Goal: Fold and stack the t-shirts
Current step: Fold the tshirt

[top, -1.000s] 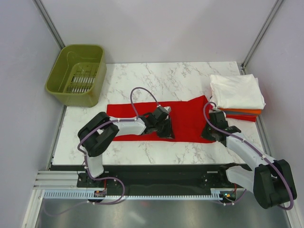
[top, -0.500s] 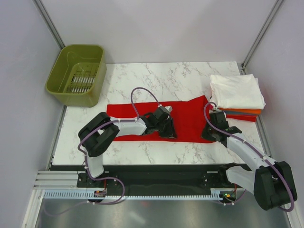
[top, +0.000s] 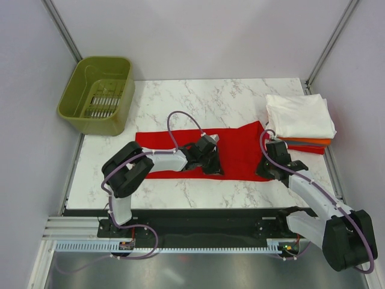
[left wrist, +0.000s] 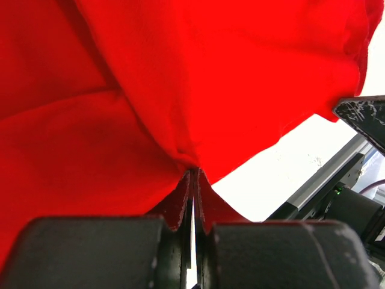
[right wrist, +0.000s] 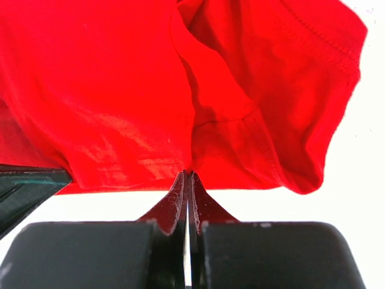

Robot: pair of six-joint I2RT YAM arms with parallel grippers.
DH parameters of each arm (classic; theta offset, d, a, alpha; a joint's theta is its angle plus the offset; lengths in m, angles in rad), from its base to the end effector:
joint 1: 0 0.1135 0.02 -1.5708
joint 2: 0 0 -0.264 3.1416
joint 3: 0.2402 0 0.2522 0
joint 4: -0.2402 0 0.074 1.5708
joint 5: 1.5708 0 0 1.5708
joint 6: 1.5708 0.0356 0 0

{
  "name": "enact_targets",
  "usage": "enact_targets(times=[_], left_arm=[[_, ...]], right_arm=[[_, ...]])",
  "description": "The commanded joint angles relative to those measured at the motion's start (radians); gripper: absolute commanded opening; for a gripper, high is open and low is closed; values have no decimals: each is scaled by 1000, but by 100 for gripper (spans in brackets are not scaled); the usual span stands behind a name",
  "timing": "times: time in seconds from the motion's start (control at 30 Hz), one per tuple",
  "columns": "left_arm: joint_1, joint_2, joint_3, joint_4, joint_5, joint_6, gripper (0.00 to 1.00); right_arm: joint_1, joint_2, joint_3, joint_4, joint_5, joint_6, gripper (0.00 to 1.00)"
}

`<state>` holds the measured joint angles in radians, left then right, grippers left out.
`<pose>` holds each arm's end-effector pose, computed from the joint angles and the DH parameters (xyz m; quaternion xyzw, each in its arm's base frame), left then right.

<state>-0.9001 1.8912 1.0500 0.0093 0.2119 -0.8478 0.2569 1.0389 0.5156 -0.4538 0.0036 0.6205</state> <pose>0.2331 -0.3058 0.1410 0.0624 0.9260 -0.3387 0.1548 0.1834 0.0480 0.1797 0.1734 0.9404 0.1227 0.2655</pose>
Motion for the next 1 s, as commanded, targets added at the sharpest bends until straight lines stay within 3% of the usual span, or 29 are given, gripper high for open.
enact_targets(times=[0.0, 0.4, 0.77, 0.83, 0.9, 0.97], left_arm=[[-10, -56, 7, -3, -29, 7, 2], [18, -187, -48, -55, 17, 24, 2], [43, -199, -82, -66, 63, 41, 2], [46, -204, -85, -66, 66, 44, 2], [47, -202, -82, -72, 79, 56, 14], [46, -213, -87, -71, 81, 64, 28]], right_arm=[[-5, -31, 58, -42, -2, -8, 0], [-5, -39, 86, -126, -103, 30, 1], [-4, -48, 24, -114, -171, 64, 15], [-4, -53, 23, -117, -157, 62, 43], [-4, -74, 35, -132, -119, 68, 68], [-4, -91, 61, -138, -64, 65, 68]])
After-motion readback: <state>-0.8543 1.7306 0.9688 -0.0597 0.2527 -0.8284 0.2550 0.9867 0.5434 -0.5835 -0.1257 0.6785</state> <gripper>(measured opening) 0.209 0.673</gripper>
